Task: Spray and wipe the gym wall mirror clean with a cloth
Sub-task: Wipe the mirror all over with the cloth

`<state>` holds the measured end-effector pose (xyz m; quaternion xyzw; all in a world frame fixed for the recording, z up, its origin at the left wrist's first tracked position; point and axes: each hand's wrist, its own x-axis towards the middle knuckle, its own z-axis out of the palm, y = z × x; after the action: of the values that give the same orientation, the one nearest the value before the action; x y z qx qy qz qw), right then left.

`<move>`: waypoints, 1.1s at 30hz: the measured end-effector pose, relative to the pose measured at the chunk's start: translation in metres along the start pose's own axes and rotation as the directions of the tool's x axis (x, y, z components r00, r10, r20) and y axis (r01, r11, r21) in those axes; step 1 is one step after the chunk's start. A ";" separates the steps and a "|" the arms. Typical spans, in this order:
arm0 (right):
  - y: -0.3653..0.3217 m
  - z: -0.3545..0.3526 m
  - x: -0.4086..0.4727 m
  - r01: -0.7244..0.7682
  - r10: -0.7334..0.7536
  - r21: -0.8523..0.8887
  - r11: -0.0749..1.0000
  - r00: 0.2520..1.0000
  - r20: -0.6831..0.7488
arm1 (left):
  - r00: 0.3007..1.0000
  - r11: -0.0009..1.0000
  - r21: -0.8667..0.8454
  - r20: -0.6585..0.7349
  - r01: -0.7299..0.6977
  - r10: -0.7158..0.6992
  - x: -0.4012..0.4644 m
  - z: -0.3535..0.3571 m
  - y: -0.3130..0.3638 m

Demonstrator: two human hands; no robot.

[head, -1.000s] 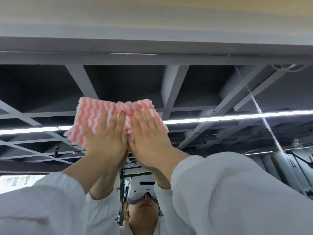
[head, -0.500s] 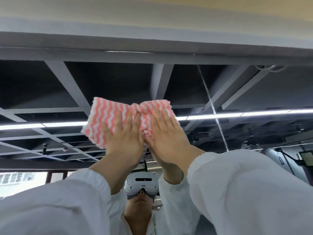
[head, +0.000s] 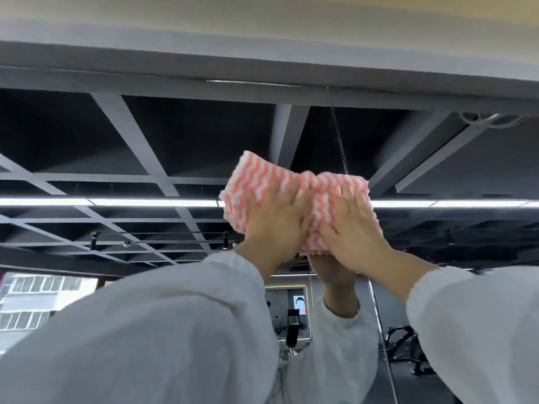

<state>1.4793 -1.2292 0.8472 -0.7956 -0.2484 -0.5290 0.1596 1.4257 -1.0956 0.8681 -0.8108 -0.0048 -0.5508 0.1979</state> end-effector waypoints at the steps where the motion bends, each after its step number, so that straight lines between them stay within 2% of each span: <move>1: -0.004 0.000 0.004 -0.049 0.049 0.042 0.998 0.999 -0.004 | 0.999 0.999 0.025 0.010 0.048 -0.049 0.002 0.003 -0.006; 4: -0.016 0.007 0.024 -0.122 0.124 0.029 0.992 0.991 -0.048 | 0.980 0.980 0.022 -0.010 0.200 -0.199 0.007 0.005 -0.025; 8: -0.036 0.005 0.048 -0.172 0.175 0.053 0.984 0.983 -0.055 | 0.976 0.977 0.060 -0.084 0.206 -0.200 0.010 0.003 -0.046; 14: -0.074 0.015 0.049 -0.071 0.074 0.028 0.997 0.986 -0.147 | 0.967 0.980 0.088 -0.196 0.180 -0.160 -0.004 0.007 -0.080; 19: -0.099 0.023 0.045 -0.014 0.021 0.056 0.998 0.991 -0.135 | 0.974 0.979 0.104 -0.163 0.177 -0.159 -0.017 0.004 -0.101; 26: -0.154 0.045 0.008 0.206 -0.214 -0.075 0.976 0.970 -0.119 | 0.964 0.965 0.067 -0.109 0.252 -0.244 -0.079 0.008 -0.128; 29: -0.171 0.054 -0.017 0.286 -0.290 -0.057 0.957 0.951 -0.102 | 0.956 0.961 0.041 -0.124 0.272 -0.266 -0.116 0.018 -0.134; 33: -0.176 0.069 -0.051 0.358 -0.369 -0.126 0.925 0.927 -0.075 | 0.952 0.963 0.004 -0.149 0.269 -0.266 -0.160 0.035 -0.131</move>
<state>1.4161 -1.0595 0.7715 -0.7167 -0.3541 -0.6003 0.0267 1.3642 -0.9296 0.7554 -0.7573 -0.1065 -0.6309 0.1312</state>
